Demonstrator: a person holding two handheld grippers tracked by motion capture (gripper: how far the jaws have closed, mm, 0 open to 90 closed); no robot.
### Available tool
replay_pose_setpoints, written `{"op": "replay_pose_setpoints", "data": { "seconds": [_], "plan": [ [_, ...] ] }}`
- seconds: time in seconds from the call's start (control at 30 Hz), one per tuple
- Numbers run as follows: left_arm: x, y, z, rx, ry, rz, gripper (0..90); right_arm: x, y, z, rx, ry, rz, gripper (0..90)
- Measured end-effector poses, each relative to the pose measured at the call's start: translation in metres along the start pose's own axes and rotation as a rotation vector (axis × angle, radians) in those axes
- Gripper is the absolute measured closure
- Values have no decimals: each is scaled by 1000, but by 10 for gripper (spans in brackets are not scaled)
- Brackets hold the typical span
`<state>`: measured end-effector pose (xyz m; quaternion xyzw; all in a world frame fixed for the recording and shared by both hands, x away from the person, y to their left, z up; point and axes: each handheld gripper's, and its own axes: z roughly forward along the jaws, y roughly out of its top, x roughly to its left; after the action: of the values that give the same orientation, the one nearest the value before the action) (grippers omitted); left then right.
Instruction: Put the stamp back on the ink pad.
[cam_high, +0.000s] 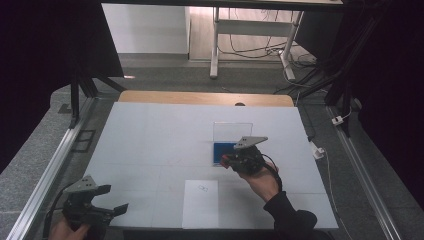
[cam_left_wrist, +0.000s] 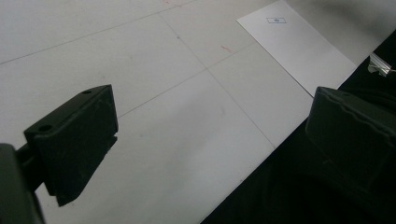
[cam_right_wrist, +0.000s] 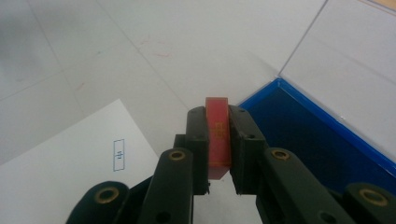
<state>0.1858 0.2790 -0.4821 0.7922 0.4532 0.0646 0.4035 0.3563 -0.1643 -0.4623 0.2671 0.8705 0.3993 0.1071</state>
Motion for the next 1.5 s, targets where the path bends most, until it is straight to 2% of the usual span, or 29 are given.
{"op": "replay_pose_setpoints", "data": {
  "seconds": [0.43,0.67,0.87,1.13,1.4,1.5],
  "plan": [
    [0,0,0,2,1,-1,27,-18,2,3,-15,-59,14,791],
    [0,0,0,3,1,0,27,-28,1,15,11,-108,6,791],
    [0,0,0,4,3,1,27,-39,-3,22,30,-158,30,791],
    [0,0,1,5,2,1,27,-49,-9,30,64,-178,70,791],
    [0,0,0,4,3,2,27,-50,-10,33,72,-177,70,789],
    [0,0,0,3,2,0,27,-50,-11,33,73,-175,71,743]
  ]
}}
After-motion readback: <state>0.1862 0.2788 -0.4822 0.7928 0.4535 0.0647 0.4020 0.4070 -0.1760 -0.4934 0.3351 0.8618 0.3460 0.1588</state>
